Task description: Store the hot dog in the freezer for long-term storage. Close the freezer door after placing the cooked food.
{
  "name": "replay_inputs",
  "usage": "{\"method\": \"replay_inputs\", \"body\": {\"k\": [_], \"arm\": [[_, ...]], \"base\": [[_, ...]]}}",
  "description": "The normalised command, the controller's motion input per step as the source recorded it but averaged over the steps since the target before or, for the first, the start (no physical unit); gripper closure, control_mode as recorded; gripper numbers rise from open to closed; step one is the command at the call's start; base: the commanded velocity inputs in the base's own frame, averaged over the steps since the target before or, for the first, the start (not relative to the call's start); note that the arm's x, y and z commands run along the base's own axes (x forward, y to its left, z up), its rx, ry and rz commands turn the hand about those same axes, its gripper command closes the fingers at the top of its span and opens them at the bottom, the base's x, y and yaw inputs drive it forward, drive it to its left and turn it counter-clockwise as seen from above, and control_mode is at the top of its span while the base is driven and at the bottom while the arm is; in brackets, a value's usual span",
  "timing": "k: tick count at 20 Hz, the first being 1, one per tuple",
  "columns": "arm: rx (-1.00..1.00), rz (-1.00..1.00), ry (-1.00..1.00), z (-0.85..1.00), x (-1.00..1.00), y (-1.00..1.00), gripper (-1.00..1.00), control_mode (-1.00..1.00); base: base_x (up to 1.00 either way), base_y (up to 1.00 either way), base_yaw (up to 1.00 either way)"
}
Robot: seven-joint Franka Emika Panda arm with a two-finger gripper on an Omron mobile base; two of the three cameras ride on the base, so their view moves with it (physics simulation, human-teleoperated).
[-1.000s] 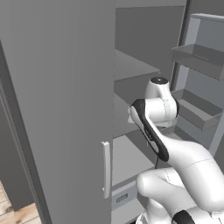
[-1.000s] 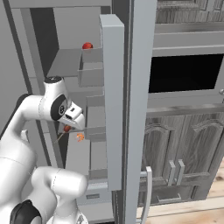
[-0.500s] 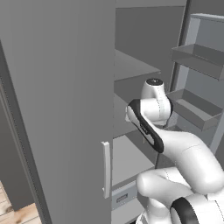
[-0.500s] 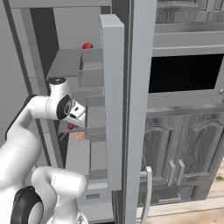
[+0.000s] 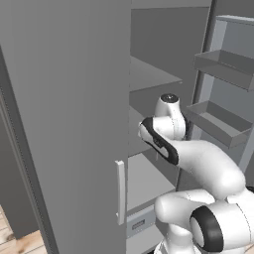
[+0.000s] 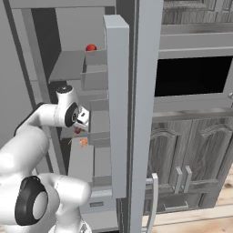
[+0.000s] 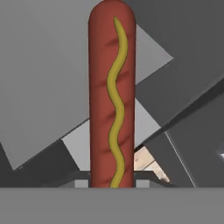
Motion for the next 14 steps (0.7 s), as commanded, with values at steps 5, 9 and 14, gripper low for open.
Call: {"method": "replay_inputs", "body": {"k": [5,9,14], "arm": [[0.00,0.00,0.00,-0.24,0.44,0.00,1.00,-1.00],[0.00,0.00,0.00,-0.03,0.50,0.00,1.00,-1.00],[0.00,0.00,0.00,-0.01,0.49,0.00,1.00,-1.00]], "base": [[0.00,0.00,0.00],[0.00,0.00,0.00],[0.00,0.00,0.00]]}}
